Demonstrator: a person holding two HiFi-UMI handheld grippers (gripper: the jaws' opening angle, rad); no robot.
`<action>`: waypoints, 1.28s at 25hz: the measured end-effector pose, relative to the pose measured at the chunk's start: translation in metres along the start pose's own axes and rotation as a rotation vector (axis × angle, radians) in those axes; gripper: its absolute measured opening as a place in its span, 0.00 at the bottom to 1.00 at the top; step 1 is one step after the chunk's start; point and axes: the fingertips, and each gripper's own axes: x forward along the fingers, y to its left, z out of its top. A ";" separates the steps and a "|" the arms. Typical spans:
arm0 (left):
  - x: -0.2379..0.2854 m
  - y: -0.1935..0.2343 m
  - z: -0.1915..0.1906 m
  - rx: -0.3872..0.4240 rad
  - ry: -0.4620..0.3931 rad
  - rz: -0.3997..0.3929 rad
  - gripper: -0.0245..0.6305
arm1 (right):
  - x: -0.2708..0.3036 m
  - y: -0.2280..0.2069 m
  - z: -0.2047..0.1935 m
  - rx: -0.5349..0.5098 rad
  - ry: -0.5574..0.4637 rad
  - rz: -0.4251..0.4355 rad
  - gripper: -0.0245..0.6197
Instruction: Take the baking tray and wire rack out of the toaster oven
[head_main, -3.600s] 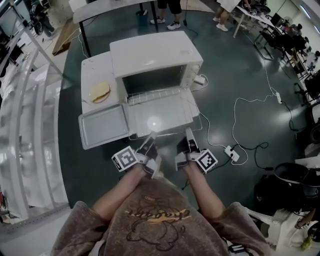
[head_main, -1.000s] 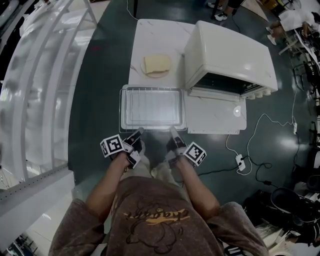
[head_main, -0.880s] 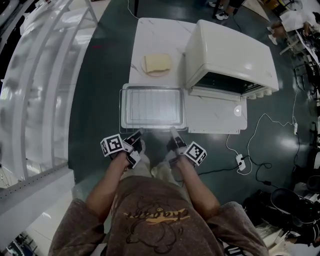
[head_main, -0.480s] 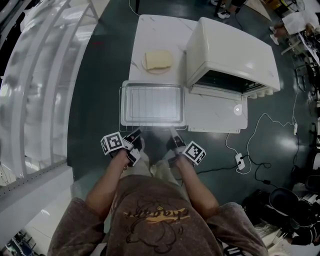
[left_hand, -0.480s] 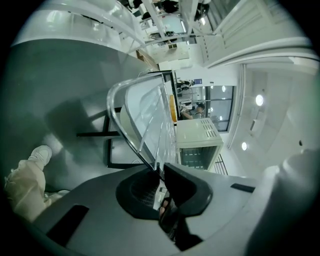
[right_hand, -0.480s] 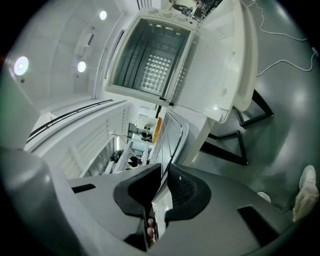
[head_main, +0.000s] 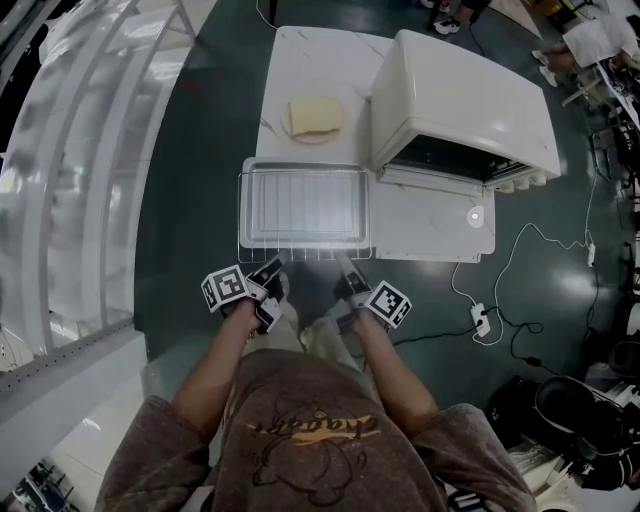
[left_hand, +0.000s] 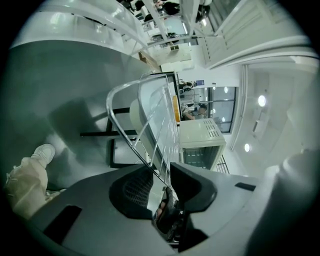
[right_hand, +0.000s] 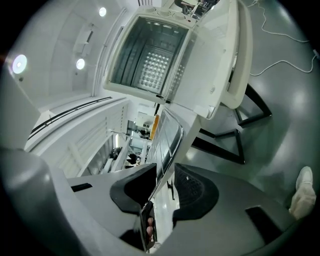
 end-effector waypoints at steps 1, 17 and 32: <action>-0.001 0.000 -0.001 -0.001 -0.002 -0.001 0.18 | -0.001 0.001 0.000 -0.007 0.004 0.005 0.18; -0.016 -0.094 -0.035 0.224 0.099 -0.102 0.20 | -0.055 0.085 0.014 -0.171 0.026 0.138 0.20; 0.005 -0.320 -0.008 0.971 0.047 -0.293 0.20 | -0.092 0.263 0.099 -0.872 -0.163 0.117 0.15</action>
